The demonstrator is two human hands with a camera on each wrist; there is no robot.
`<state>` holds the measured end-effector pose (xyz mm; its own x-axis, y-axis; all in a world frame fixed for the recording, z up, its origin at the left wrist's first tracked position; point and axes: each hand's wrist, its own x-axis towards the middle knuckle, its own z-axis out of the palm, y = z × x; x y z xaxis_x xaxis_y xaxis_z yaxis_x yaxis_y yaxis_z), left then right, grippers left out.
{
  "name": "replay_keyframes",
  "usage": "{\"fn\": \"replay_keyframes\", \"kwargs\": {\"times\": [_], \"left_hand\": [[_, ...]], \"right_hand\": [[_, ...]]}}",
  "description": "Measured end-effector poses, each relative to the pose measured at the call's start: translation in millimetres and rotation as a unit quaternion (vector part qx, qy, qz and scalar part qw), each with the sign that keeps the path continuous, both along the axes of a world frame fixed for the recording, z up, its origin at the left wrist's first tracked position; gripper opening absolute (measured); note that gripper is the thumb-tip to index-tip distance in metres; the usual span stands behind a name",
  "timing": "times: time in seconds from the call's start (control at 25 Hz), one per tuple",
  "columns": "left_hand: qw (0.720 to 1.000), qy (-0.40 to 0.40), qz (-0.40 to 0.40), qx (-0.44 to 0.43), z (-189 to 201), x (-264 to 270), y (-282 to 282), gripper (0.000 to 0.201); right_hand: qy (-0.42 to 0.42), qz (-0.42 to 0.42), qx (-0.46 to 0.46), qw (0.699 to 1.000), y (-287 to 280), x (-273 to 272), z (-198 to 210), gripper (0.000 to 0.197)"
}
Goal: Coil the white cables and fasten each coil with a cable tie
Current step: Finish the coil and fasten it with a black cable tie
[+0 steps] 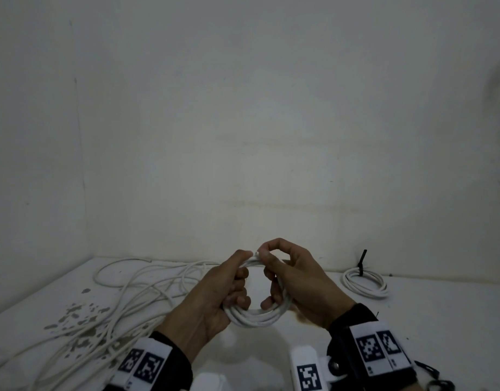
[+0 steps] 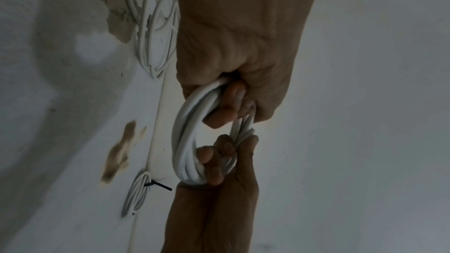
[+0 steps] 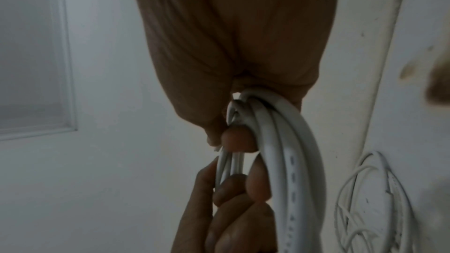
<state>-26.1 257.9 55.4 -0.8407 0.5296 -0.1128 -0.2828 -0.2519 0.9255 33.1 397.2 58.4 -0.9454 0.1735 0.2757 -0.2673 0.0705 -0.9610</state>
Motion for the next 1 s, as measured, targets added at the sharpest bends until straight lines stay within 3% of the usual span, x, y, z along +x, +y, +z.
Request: {"fn": "replay_keyframes", "kwargs": {"times": [0.16,0.4,0.52,0.64,0.72,0.84,1.0], "left_hand": [[1.0,0.017,0.004,-0.001,-1,-2,1,0.042],[0.99,-0.008,-0.133,-0.034,-7,-13,-12,0.032],[0.985,-0.041,-0.166,-0.037,-6,-9,-13,0.031],[0.989,-0.02,-0.138,-0.043,-5,-2,-10,0.049],[0.993,0.015,-0.11,-0.038,-5,1,-6,0.046],[0.996,0.005,-0.085,-0.018,-6,-3,-4,0.042],[0.998,0.012,-0.065,-0.022,-5,-9,-5,0.04]], "right_hand": [[0.006,-0.002,0.015,1.0,-3,0,2,0.019],[-0.039,0.019,0.002,0.999,7,5,3,0.028],[-0.062,0.037,-0.021,0.997,4,5,1,0.022],[-0.063,0.046,-0.021,0.997,1,4,3,0.014],[-0.065,0.054,-0.026,0.996,2,5,4,0.013],[-0.086,0.061,-0.069,0.992,7,7,6,0.026],[-0.091,0.024,-0.065,0.993,16,10,10,0.025]]}}
